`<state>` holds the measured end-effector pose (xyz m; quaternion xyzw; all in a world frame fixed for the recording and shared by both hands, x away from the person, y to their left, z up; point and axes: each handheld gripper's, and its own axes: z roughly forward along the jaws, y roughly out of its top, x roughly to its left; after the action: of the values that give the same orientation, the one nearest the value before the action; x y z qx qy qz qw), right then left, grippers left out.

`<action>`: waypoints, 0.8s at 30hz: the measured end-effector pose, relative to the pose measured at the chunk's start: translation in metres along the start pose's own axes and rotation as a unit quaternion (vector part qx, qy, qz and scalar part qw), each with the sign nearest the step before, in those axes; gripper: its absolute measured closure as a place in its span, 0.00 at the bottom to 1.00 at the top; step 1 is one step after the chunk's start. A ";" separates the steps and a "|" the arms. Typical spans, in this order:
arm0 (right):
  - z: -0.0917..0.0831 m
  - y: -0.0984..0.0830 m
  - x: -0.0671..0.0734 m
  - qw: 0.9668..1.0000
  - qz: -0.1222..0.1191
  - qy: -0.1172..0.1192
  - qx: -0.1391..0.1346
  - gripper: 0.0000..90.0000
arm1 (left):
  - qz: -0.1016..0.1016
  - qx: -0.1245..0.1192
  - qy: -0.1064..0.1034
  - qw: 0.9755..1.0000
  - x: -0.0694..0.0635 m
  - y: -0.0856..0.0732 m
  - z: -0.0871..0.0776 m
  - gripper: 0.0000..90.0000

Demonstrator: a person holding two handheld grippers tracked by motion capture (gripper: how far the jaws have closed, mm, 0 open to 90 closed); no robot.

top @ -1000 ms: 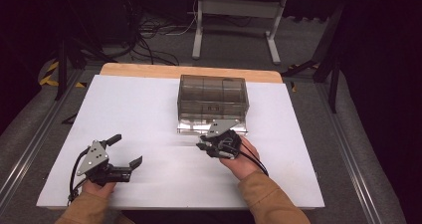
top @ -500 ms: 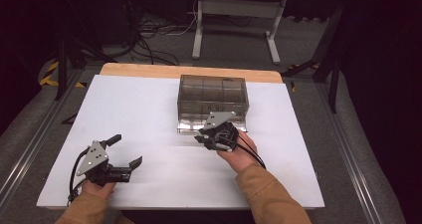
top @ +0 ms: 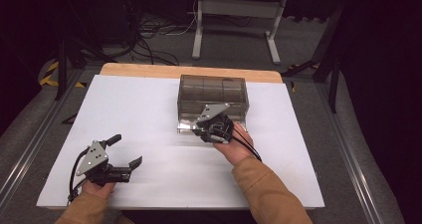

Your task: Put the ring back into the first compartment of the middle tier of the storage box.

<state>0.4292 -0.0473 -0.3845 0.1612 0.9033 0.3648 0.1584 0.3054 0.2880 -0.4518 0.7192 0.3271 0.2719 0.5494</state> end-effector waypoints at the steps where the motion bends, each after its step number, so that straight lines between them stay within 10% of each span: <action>1: 0.001 0.001 -0.001 1.000 -0.002 -0.001 0.002 0.78 | 0.000 0.000 0.000 1.000 0.000 0.000 0.000 0.01; 24: 0.022 0.007 -0.015 1.000 0.014 -0.016 0.015 0.78 | -0.002 0.000 -0.001 1.000 0.000 0.000 0.000 0.01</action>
<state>0.4532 -0.0353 -0.3919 0.1819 0.9037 0.3505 0.1654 0.3056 0.2883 -0.4519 0.7187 0.3279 0.2703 0.5504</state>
